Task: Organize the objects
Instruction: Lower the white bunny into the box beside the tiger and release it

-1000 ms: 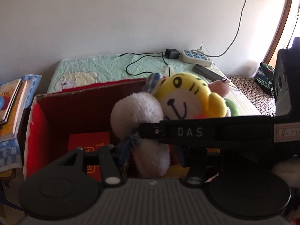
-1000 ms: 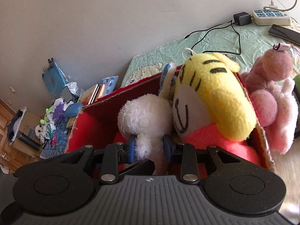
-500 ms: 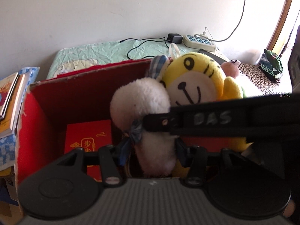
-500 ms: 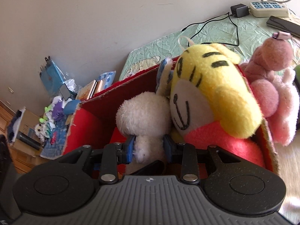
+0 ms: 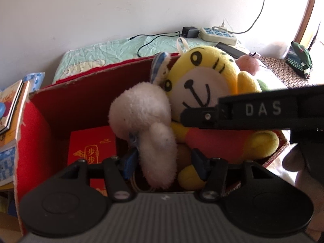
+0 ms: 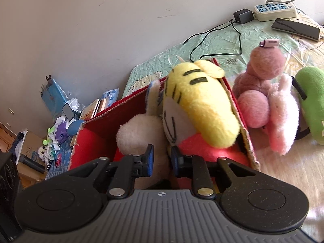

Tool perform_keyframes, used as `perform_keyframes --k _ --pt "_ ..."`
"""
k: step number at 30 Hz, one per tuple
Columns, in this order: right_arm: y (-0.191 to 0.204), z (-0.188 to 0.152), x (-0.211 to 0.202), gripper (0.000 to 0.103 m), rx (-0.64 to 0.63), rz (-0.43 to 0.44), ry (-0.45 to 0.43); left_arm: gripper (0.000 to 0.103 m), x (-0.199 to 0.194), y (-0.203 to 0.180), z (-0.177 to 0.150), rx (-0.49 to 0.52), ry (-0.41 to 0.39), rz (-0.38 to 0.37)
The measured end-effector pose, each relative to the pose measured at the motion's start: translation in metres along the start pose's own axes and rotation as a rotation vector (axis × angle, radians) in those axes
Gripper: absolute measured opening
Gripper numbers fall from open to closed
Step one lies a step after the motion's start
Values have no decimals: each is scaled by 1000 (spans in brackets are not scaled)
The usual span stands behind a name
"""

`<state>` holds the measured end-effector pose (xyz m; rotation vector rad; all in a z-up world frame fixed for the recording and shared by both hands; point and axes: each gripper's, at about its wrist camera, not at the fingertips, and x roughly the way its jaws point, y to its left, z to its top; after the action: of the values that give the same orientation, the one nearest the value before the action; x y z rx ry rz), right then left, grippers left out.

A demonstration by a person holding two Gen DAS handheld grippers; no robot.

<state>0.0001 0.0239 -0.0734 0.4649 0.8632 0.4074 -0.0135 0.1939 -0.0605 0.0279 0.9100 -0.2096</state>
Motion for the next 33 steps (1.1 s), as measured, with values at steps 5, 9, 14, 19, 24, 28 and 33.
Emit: perform_keyframes --k 5,9,14,19,24,28,33 --pt "-5 -2 -5 18 -12 11 -6 65 -4 -1 1 -11 20 28" --pt "-8 -3 -9 18 -11 17 -8 72 -7 -9 7 -4 19 59" --pt "-12 -4 -15 18 -11 25 -12 75 -10 -18 9 5 26 90" --pt "-15 -5 -23 18 -13 37 -17 77 -12 -27 10 14 25 114" --pt "-18 -6 -30 17 -24 51 -23 84 -15 -36 10 20 23 132" --pt "-21 -7 -34 17 -32 60 -29 85 -16 -41 9 17 30 151" --pt "-25 -8 -38 18 -24 45 -33 87 -17 -46 7 13 31 174"
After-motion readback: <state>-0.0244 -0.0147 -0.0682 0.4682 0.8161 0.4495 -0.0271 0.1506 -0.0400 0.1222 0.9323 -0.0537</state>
